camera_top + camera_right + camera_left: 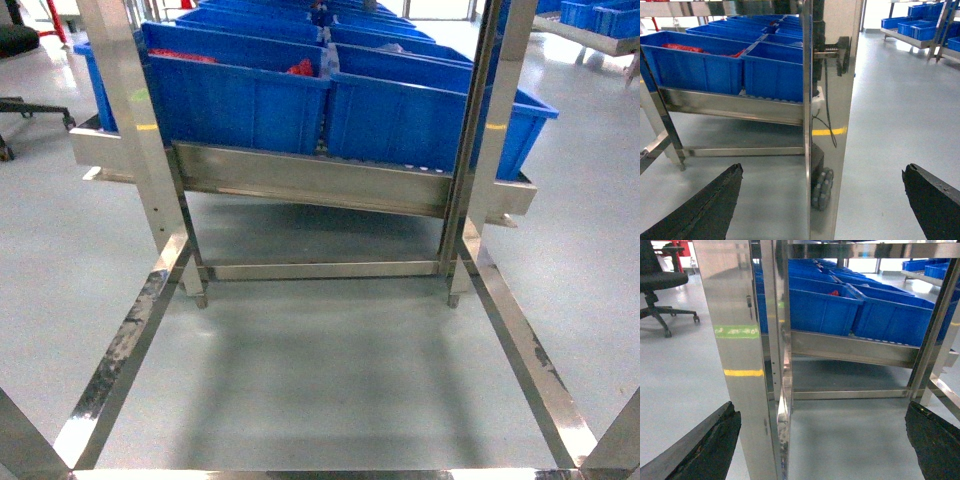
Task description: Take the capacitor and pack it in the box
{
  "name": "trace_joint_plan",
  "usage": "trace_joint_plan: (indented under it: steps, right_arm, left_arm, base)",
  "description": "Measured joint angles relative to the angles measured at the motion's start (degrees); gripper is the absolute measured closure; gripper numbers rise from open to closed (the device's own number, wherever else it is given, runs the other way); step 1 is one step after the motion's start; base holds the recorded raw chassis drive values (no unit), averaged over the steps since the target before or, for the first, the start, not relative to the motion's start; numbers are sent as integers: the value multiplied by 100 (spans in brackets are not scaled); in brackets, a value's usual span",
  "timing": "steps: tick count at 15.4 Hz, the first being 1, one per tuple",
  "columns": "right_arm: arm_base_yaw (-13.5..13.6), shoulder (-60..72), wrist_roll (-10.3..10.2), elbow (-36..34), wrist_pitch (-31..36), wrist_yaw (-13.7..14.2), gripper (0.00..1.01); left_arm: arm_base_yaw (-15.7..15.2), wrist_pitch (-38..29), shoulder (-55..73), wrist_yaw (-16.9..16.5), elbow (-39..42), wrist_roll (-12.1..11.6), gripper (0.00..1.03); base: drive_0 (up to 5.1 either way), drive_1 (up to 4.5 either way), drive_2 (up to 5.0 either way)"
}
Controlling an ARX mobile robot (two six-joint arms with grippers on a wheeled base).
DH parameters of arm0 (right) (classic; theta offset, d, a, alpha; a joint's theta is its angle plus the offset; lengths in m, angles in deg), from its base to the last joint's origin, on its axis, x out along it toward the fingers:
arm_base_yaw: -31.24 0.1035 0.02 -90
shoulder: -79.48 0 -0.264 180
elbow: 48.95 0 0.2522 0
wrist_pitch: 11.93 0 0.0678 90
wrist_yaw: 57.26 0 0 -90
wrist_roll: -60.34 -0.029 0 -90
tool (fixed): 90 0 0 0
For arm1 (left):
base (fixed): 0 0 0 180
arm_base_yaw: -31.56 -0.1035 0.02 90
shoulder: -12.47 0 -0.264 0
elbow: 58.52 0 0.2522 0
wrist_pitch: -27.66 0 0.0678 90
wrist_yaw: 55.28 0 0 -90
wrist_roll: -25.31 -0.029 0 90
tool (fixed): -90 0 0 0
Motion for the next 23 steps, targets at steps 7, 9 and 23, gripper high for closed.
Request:
trace_joint_plan:
  steps: [7, 9, 23]
  right_arm:
    - [0, -2, 0, 0, 0, 0, 3]
    - [0, -2, 0, 0, 0, 0, 3]
    - [0, -2, -17, 0, 0, 0, 3]
  left_arm:
    - [0, 0, 0, 0, 0, 0, 5]
    - [0, 0, 0, 0, 0, 0, 5]
    - [0, 2, 0, 4, 0, 0, 5]
  base:
    - [0, 0, 0]
    - [0, 0, 0]
    - [0, 0, 0]
